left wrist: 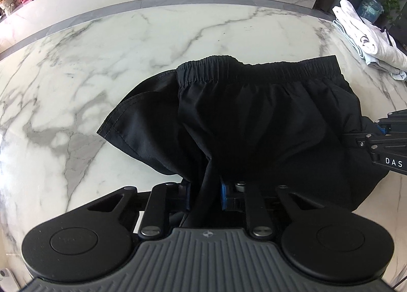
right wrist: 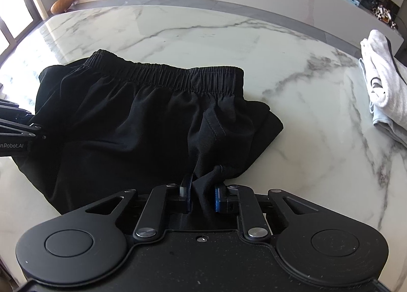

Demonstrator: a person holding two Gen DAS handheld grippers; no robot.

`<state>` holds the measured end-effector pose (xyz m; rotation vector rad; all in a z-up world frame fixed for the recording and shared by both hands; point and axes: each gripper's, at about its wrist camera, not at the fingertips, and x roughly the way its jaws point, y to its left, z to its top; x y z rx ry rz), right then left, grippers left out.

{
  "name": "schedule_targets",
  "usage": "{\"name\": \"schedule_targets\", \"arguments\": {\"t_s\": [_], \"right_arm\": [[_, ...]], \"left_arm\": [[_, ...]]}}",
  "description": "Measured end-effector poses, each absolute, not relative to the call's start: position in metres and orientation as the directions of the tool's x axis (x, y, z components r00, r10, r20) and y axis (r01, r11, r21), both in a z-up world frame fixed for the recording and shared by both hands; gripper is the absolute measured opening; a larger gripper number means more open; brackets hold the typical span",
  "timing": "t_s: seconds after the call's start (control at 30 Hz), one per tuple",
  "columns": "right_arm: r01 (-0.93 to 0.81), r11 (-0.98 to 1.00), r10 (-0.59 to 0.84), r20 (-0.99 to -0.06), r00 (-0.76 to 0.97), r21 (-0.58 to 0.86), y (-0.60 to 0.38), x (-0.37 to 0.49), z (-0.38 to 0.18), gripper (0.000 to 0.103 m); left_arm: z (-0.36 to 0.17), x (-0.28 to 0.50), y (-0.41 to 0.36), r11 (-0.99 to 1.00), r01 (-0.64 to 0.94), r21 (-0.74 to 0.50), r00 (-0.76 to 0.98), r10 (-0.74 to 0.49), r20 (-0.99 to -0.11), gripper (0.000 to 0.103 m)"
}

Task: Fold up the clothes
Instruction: 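Lift the folded black pants with both tools and carry them toward the clothes stack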

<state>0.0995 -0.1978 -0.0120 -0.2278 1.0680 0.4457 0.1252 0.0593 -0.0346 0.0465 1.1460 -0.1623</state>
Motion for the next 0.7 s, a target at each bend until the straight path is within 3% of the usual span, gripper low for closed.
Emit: {"name": "schedule_targets", "arguments": {"t_s": [0.47, 0.57, 0.7], "right_arm": [[-0.457, 0.889, 0.248, -0.856, 0.454, 0.015, -0.203, 0.088, 0.013, 0.006], [-0.451, 0.892, 0.247, -0.841, 0.48, 0.005, -0.207, 0.082, 0.027, 0.006], [-0.44, 0.898, 0.245, -0.822, 0.514, -0.008, -0.216, 0.074, 0.047, 0.006]], "left_arm": [[-0.004, 0.122, 0.065, 0.985, 0.174, -0.011, 0.458, -0.091, -0.884, 0.013], [0.013, 0.118, 0.061, 0.982, 0.188, -0.005, 0.479, -0.096, -0.872, 0.005], [0.035, 0.104, 0.046, 0.978, 0.208, -0.002, 0.502, -0.108, -0.858, 0.005]]}}
